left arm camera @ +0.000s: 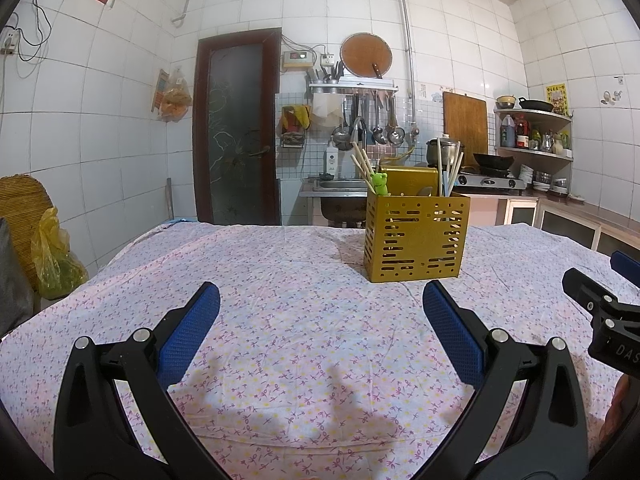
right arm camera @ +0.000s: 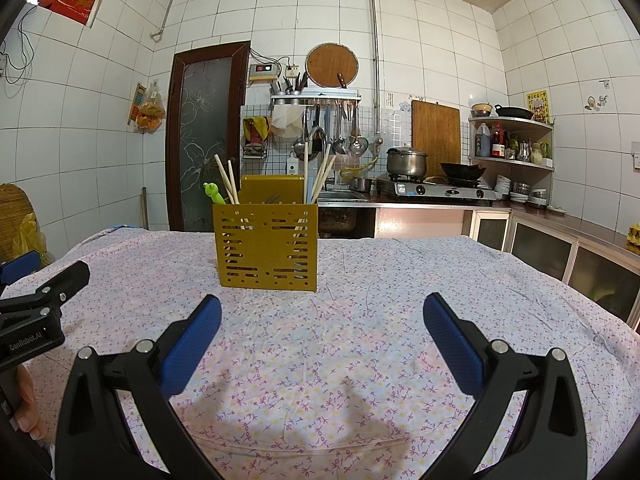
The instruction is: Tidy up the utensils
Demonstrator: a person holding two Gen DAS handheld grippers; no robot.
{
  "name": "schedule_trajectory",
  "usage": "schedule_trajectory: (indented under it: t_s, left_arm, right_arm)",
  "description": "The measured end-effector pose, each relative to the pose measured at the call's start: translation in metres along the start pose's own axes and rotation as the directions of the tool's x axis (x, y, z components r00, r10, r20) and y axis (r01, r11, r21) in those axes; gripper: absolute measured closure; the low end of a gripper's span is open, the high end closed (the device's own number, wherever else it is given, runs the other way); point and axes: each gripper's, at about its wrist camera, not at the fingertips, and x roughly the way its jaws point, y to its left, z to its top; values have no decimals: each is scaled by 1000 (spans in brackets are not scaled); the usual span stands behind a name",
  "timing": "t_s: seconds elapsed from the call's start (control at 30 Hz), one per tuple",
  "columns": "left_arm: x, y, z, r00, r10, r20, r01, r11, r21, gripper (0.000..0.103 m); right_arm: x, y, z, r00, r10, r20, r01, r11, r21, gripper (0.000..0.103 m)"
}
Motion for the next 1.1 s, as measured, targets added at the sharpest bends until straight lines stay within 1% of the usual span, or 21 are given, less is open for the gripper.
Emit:
schedule_trajectory:
  t_s: [0.53,1.1]
  left_arm:
    - [-2,2,4,1000,1,12,-1,1000,3,5]
    - [-2,1,3,1000,-4,3,4,1000,-4,5]
  right_arm:
    - [0,1,-1,1000,0,0,0,1000,0,4]
    - [0,1,0,1000,0,-1,0,1000,0,4]
